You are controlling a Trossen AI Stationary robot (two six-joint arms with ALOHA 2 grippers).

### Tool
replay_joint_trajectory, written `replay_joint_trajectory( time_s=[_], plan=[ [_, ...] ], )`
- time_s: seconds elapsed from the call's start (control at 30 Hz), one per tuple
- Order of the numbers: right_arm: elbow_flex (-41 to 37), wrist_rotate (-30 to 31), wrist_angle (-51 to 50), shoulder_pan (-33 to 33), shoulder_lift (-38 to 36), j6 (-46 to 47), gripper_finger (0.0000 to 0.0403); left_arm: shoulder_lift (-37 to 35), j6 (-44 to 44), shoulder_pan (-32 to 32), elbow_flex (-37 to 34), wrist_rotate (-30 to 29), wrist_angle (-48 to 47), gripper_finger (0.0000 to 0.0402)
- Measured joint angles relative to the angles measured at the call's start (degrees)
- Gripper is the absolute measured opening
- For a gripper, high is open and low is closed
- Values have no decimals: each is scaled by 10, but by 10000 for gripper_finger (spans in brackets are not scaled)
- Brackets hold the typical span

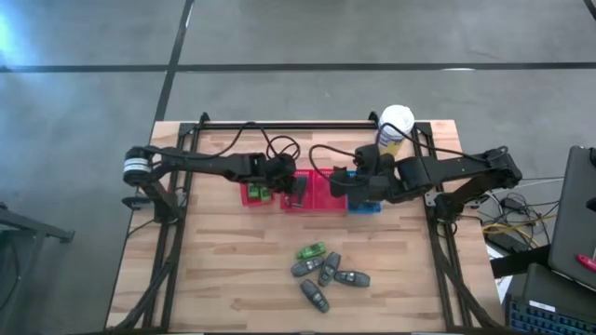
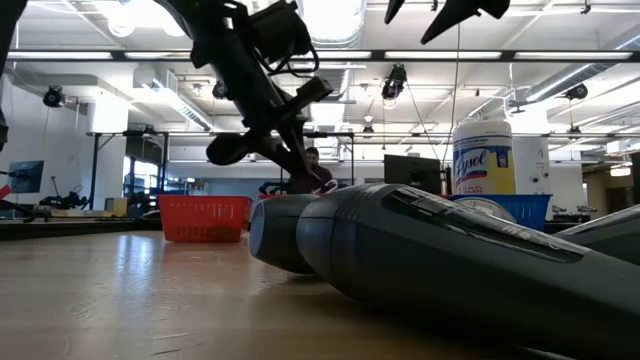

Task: Pick & Place Travel size toiletries
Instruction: Put the blue razor into the middle red bin

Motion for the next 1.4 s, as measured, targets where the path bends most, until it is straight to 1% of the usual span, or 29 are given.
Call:
replay_joint_trajectory(
  time_s=[0.23, 0.37, 0.43, 0.53, 0.7, 0.77, 0.8, 0.93, 1.03, 1.1, 1.23, 1.33, 1.4],
  plan=[
    [-5, 0, 1, -1, 1, -2, 319, 14, -15, 0, 0, -4, -18, 89],
    [-5, 0, 1, -1, 1, -3, 323, 21, -24, 0, 0, -4, -4, 114],
    [-6, 0, 1, -1, 1, -2, 325, 21, -12, 0, 0, -1, 8, 125],
    [-6, 0, 1, -1, 1, -3, 322, 20, 0, 1, 2, 29, 22, 137],
    [-6, -1, 0, -1, 1, -3, 304, 20, 51, 0, 10, 44, 21, 144],
    [-6, -1, 0, -1, 1, -5, 296, 20, 100, 0, 11, 51, 17, 143],
    [-6, -1, 0, -1, 1, -5, 293, 20, 141, 0, 13, 53, 15, 143],
    [-6, -1, 0, -1, 1, -10, 282, 20, 380, -6, 33, 41, -41, 146],
    [-6, -1, 0, -4, 1, -17, 277, 28, 504, -8, 45, 45, -74, 155],
    [-6, -1, 0, -5, 1, -20, 274, 34, 545, -7, 52, 51, -84, 164],
    [-6, -1, -1, -6, 1, -22, 278, 37, 574, -7, 58, 36, -86, 181],
    [-6, -7, -2, -6, 1, -22, 287, 37, 638, -7, 58, 34, -96, 185],
    [-6, -23, -7, -6, 0, -21, 294, 32, 660, -6, 58, 33, -121, 185]
  ],
)
